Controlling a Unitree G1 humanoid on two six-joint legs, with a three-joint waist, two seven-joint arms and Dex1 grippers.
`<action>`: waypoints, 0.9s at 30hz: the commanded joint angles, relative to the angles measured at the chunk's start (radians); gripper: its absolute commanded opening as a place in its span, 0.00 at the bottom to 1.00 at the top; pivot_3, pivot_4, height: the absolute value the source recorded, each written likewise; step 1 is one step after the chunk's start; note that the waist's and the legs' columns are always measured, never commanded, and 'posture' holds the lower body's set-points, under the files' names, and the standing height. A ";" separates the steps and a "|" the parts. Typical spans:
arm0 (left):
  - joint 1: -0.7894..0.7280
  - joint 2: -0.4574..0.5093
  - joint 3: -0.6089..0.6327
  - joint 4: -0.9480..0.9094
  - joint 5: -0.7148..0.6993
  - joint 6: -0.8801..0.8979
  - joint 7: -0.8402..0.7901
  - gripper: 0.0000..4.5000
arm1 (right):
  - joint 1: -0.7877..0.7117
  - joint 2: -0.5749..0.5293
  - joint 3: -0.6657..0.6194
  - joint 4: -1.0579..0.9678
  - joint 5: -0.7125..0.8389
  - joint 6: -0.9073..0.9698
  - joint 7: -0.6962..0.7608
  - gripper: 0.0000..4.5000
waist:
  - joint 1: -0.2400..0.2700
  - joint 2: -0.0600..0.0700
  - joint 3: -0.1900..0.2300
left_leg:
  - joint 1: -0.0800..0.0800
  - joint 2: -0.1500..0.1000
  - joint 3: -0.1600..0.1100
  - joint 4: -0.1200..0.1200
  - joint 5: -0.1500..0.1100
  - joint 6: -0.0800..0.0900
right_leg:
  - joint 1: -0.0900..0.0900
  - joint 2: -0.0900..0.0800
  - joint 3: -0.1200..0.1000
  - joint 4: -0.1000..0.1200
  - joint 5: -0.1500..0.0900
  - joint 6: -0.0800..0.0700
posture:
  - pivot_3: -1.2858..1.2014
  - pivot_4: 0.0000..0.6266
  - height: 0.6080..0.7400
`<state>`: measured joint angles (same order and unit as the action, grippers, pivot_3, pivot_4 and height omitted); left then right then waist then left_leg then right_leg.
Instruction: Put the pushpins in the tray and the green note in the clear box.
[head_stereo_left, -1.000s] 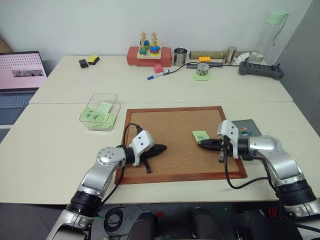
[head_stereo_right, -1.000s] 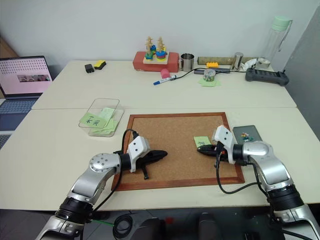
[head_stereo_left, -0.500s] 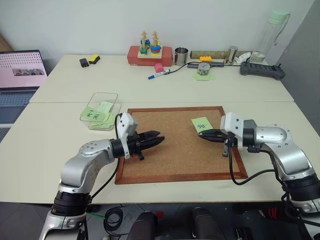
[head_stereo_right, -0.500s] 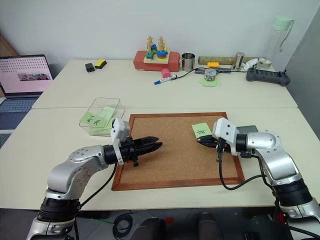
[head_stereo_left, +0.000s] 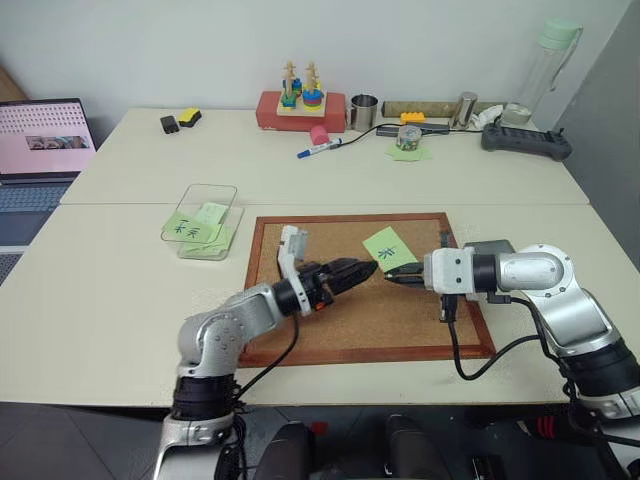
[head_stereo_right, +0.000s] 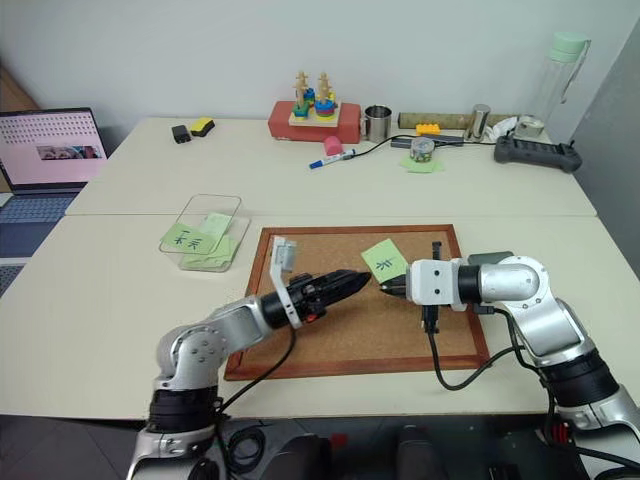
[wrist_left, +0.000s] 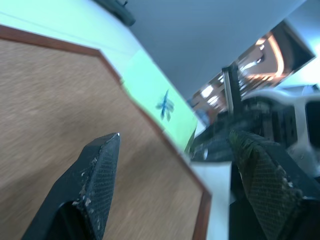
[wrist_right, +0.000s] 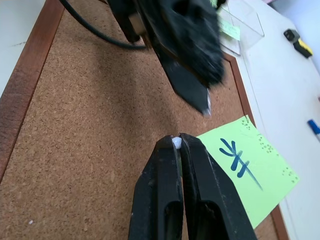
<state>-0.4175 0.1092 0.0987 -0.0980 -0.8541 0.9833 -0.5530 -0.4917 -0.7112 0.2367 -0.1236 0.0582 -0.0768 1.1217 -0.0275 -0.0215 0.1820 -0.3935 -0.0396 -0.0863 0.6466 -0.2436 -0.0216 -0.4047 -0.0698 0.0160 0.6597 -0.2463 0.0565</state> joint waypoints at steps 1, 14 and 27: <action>-0.040 -0.024 0.014 0.036 -0.025 -0.007 0.011 0.81 | -0.023 -0.004 0.005 -0.032 -0.012 -0.039 0.010 0.00 | -0.001 0.000 0.000 | 0.000 0.000 0.000 0.000 0.000 0.000 | 0.000 0.000 0.000 0.000 0.000 0.000 | 0.52 0.24 1.00; -0.051 -0.040 0.000 0.061 -0.017 -0.041 0.000 0.41 | -0.031 0.003 0.017 -0.043 -0.010 -0.043 0.012 0.00 | 0.000 0.000 0.000 | 0.000 0.000 0.000 0.000 0.001 -0.001 | 0.000 0.000 0.000 0.000 0.000 0.000 | 0.52 0.24 1.00; -0.018 -0.022 -0.050 0.042 0.025 -0.078 -0.019 0.01 | -0.036 0.014 0.024 -0.043 -0.007 -0.060 0.021 0.00 | 0.000 0.000 0.000 | 0.000 0.000 0.000 0.000 0.001 -0.001 | 0.000 0.000 0.000 0.000 0.000 0.000 | 0.52 0.24 1.00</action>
<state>-0.4408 0.0860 0.0691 -0.0285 -0.8380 0.9244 -0.5580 -0.5057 -0.6987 0.2651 -0.1282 0.0494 -0.1207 1.1393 -0.0274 -0.0216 0.1821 -0.3936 -0.0400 -0.0864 0.6464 -0.2428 -0.0229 -0.4047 -0.0699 0.0163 0.6595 -0.2463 0.0565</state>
